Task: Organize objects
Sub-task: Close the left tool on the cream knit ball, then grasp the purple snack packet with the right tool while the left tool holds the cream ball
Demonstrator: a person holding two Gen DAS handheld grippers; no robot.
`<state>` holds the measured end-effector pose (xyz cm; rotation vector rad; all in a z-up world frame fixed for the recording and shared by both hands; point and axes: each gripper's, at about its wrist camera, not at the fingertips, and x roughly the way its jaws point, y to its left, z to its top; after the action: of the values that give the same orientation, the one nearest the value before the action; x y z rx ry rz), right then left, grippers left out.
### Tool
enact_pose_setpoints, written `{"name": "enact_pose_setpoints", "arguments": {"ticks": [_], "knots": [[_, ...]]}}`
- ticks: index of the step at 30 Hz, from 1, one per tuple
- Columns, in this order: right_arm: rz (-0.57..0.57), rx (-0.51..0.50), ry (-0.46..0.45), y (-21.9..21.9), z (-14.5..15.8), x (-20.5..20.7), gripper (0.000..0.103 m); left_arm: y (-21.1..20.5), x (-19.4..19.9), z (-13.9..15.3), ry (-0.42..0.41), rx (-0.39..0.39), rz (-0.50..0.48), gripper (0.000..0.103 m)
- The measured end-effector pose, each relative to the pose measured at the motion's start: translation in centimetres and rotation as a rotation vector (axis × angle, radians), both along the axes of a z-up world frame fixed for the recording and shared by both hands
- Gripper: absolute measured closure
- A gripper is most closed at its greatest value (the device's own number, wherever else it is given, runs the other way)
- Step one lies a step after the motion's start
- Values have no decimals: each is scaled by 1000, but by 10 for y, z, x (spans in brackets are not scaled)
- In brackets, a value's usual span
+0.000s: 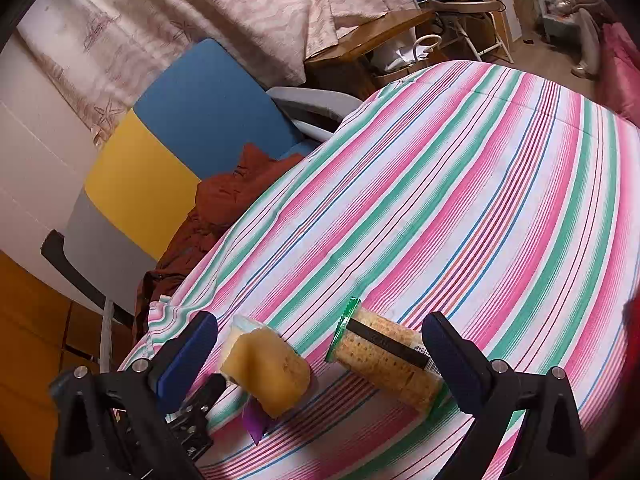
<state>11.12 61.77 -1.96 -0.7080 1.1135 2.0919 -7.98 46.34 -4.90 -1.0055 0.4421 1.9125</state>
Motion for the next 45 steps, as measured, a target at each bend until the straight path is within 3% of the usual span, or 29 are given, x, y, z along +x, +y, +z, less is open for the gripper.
{"name": "enact_pose_setpoints", "arguments": {"ticks": [5,9,13,14,21,30,37,41,45], "knots": [[20,2,-19,-2,-2,-5,0,17,0,-9,7,-20,-45,28],[45,17,-45,-4,-4,-12,0,28,-4,-20,-7,-48,-49,37],[66,30,-76,-7,-7,-20,0,33,-10,-29,-68,-40,-62,38],[69,34,-85,-7,-8,-21,0,31,-11,-30,-84,-30,-61,44],[79,51,-105,-7,-10,-25,0,-9,-28,-32,-179,38,69,46],[102,50,-122,-7,-13,-31,0,-71,-8,-29,-118,31,203,46],[233,60,-116,-24,-13,-48,0,-128,24,-28,-90,54,289,46],[364,92,-49,-41,-4,-59,1,-147,41,-29,-70,63,285,46],[523,208,-151,-75,-8,-83,9,-148,39,-32,-70,76,285,46]]}}
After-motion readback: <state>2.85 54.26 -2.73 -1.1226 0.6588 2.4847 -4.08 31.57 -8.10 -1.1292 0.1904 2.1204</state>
